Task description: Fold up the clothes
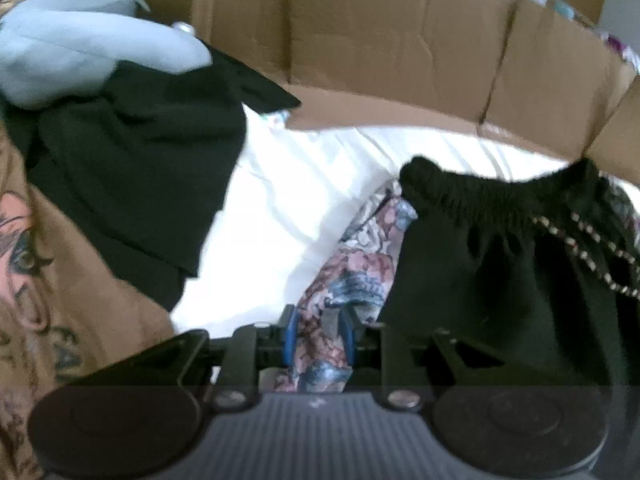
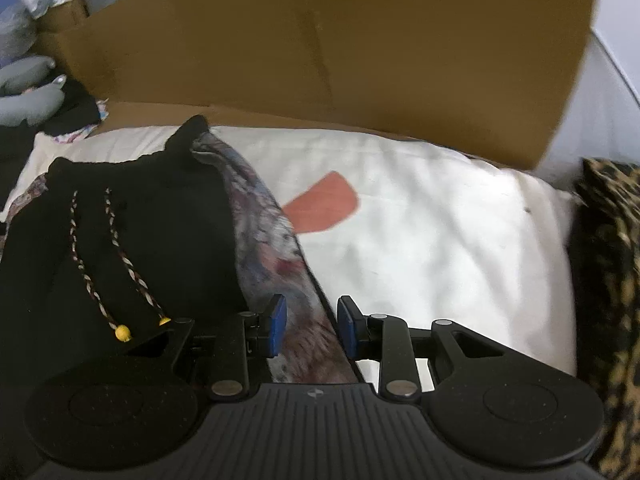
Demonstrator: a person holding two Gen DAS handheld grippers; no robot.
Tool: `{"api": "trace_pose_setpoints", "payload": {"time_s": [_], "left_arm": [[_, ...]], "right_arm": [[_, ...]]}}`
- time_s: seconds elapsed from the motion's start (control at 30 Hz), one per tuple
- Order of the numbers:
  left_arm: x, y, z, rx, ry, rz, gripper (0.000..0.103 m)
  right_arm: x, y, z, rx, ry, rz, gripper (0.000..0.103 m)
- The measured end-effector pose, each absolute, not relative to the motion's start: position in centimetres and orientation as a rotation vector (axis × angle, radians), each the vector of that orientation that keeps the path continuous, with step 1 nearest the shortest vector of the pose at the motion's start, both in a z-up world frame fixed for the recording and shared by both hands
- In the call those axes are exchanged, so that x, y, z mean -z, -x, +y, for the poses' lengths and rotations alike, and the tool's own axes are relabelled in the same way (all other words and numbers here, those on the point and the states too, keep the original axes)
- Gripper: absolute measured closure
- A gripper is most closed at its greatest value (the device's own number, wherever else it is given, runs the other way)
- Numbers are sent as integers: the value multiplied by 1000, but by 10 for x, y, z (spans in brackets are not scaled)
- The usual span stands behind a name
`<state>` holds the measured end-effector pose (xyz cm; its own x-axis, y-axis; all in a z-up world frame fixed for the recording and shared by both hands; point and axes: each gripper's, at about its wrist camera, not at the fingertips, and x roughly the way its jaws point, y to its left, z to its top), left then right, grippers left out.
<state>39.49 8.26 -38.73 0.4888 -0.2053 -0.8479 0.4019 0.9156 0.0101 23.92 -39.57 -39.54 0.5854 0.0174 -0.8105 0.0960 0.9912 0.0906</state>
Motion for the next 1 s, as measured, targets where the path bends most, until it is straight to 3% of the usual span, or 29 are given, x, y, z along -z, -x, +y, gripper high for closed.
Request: {"api": "trace_pose_setpoints", "payload": {"time_s": [0.07, 0.6, 0.67, 0.73, 0.77, 1.0], "left_arm": [[391, -399, 82, 362, -231, 990, 70], [402, -390, 80, 370, -150, 976, 67], [402, -390, 79, 371, -141, 980, 74], [400, -388, 74, 384, -181, 970, 87], [399, -386, 72, 391, -202, 964, 91], [389, -386, 78, 305, -262, 896, 95]], "right_arm": [[398, -248, -391, 30, -83, 944, 68], [421, -272, -386, 25, -84, 955, 68], [422, -273, -385, 22, -87, 958, 69], [422, -275, -384, 9, -82, 966, 83], [420, -275, -382, 10, -57, 967, 95], [406, -276, -388, 93, 4, 933, 99]]}}
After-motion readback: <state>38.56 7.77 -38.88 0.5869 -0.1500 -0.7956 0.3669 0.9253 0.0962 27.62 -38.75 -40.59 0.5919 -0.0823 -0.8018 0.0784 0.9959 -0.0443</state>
